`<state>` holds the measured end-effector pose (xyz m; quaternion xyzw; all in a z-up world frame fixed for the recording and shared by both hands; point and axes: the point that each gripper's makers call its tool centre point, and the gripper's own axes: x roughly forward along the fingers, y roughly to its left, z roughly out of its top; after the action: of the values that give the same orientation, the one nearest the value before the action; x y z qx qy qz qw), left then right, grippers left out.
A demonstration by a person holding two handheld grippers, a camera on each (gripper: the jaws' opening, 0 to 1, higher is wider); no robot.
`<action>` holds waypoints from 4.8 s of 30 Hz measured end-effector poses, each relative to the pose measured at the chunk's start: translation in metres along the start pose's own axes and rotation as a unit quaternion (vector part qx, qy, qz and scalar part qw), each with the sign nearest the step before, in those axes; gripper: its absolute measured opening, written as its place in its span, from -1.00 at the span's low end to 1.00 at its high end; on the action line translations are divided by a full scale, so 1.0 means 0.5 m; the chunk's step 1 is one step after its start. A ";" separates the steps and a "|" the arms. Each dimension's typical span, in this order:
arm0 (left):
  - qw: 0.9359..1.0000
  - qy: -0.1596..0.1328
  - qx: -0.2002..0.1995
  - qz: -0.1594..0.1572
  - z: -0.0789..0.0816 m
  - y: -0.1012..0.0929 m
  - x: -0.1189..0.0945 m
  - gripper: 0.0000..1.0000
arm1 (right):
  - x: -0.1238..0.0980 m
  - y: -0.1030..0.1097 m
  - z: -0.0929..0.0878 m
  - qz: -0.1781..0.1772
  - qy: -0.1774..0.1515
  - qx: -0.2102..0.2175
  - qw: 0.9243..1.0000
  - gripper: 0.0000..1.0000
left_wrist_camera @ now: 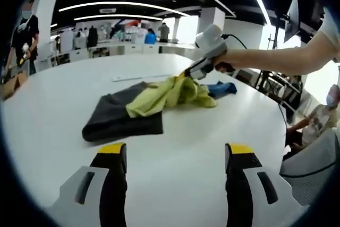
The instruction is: Fold the garment on the visible template until the final outline fits inside the template.
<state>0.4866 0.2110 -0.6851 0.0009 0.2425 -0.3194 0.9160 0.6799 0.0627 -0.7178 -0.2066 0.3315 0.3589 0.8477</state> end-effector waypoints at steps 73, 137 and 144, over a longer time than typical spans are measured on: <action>0.999 -0.015 -0.009 0.032 0.082 -0.008 0.274 -0.43 | -0.182 0.038 -0.229 -0.046 -0.027 0.219 0.974 -0.40; 0.995 0.010 0.023 0.097 0.104 0.012 0.248 -1.00 | -0.223 0.022 -0.234 -0.089 -0.036 0.241 0.966 -1.00; 0.996 0.023 0.041 0.081 0.094 0.001 0.210 -1.00 | -0.244 0.040 -0.236 -0.081 -0.033 0.236 0.968 -1.00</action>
<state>0.5791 0.1427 -0.6902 0.0660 0.2495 -0.2535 0.9323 0.5525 -0.0509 -0.7156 -0.0149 0.3604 0.2072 0.9094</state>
